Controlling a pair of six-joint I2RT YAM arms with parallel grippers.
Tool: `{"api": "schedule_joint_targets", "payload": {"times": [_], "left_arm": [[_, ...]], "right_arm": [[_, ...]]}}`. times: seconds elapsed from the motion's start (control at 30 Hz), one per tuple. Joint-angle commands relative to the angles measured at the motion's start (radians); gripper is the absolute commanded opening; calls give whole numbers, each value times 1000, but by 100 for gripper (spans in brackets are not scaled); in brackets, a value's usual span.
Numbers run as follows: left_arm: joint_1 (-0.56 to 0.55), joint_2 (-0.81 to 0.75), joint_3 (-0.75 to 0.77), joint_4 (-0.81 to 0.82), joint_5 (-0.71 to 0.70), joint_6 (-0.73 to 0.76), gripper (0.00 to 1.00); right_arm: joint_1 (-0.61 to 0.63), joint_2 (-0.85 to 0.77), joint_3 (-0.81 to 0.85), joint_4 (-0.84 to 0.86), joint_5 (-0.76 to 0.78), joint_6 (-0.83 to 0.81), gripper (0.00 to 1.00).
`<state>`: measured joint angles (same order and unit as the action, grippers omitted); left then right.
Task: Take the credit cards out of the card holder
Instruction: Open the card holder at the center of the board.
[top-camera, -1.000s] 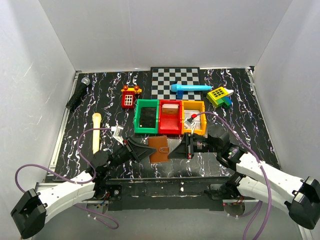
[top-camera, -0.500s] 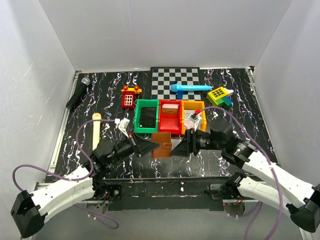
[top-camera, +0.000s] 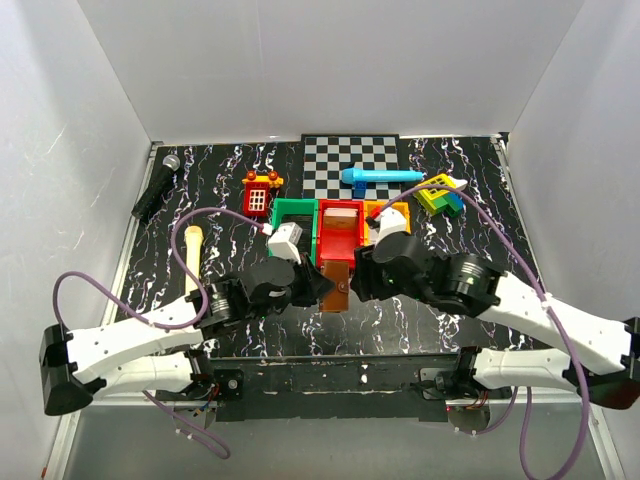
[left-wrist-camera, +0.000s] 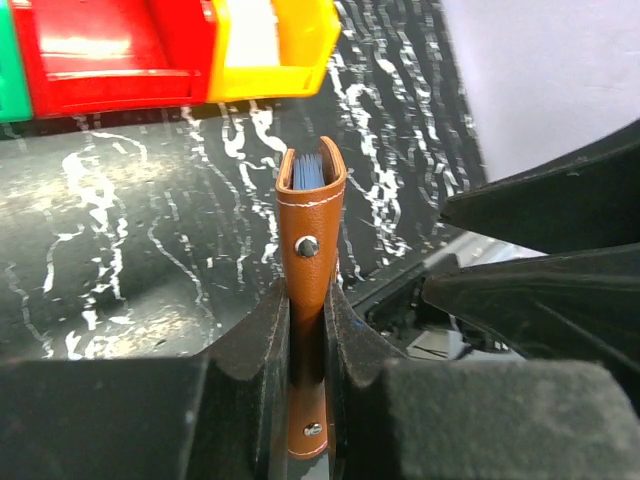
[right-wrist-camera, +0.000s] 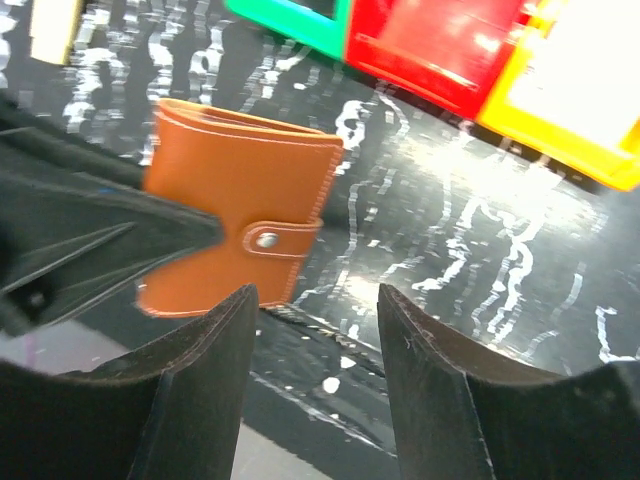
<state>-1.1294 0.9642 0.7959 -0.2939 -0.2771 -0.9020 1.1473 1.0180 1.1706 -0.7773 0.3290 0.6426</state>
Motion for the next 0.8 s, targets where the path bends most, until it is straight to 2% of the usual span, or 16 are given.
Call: {"api": "schedule_joint_targets", "payload": {"times": [0.0,0.17,0.47,0.77], "left_arm": [[-38,42,112,-180,-206,-41,0],[-61,88,155,-220,-254,-70,0],[-76,97,160,-218,-260,-104,0],[-76,91,160,-203,-252,-110,0]], "right_arm": [[32,73,95,-149,246,66,58],[32,114,115,-113,190,89,57],[45,188,138,-80,117,104,56],[46,240,152,-27,61,109,61]]}}
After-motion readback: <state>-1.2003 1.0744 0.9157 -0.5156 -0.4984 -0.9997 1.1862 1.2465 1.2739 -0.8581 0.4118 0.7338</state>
